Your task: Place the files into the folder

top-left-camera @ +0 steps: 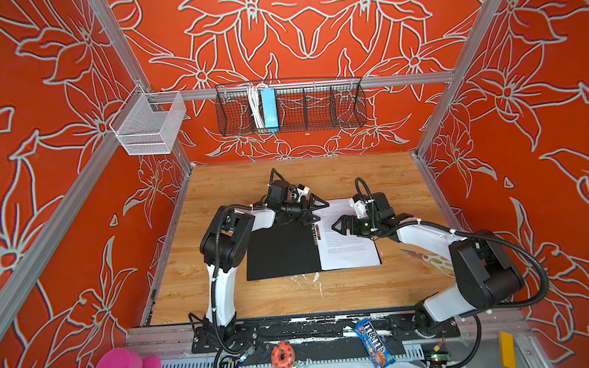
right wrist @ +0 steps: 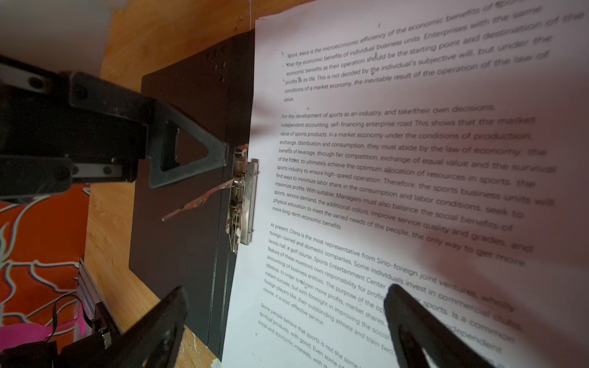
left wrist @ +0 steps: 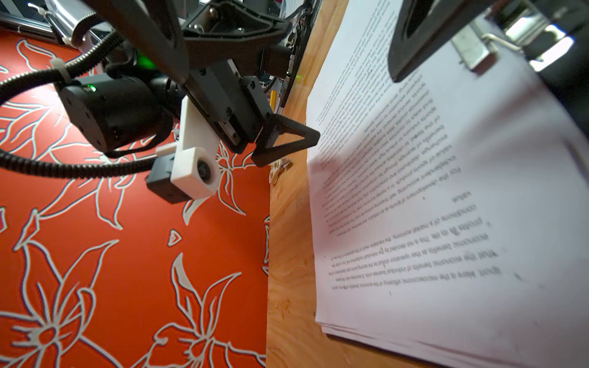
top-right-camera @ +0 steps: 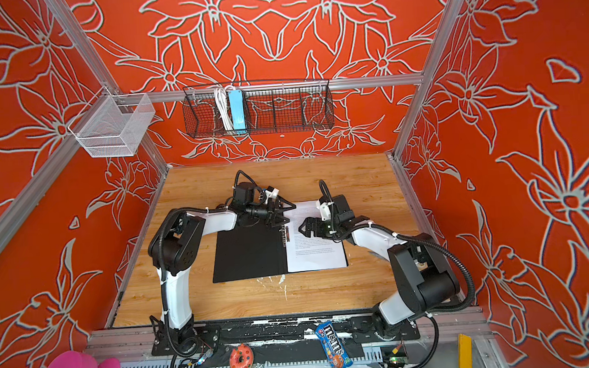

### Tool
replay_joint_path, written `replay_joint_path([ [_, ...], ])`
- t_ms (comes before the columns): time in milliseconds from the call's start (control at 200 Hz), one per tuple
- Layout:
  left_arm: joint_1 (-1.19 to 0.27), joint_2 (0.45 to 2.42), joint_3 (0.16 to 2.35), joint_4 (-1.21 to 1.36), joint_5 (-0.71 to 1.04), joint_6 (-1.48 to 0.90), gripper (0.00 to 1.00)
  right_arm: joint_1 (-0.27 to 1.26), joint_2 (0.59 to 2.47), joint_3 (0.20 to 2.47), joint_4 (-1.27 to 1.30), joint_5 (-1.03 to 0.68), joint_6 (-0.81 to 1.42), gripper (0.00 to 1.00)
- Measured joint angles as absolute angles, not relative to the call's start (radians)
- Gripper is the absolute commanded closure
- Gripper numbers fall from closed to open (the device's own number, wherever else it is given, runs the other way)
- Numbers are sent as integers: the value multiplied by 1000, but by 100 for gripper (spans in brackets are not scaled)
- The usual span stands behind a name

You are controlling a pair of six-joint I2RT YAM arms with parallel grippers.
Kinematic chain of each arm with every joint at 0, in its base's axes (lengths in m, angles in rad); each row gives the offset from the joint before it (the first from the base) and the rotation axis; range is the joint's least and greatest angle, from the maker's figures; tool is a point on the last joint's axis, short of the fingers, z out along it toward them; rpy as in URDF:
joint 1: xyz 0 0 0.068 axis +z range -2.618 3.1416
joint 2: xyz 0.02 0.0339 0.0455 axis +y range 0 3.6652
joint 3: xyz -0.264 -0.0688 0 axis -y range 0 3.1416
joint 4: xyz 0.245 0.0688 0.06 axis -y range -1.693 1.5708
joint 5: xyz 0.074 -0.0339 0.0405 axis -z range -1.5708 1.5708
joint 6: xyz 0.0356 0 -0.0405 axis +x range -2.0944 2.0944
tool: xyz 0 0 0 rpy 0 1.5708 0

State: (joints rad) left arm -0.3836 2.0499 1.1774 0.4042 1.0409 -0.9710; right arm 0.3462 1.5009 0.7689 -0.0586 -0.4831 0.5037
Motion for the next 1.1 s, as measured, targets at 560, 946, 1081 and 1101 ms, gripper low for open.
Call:
replay_joint_path([
  [560,-406,1608,1074,228,926,-817,2,307,1214,731,-113,-350,589,3],
  [946,-308,889,497,13,584,-678,2,443,1198,736,-125,-370,830,32],
  [1081,-271,884,374,-36,547,-689,2,562,1317,789,-107,-345,930,42],
  [1101,-269,887,367,-41,543,-691,2,574,1334,800,-104,-341,939,43],
])
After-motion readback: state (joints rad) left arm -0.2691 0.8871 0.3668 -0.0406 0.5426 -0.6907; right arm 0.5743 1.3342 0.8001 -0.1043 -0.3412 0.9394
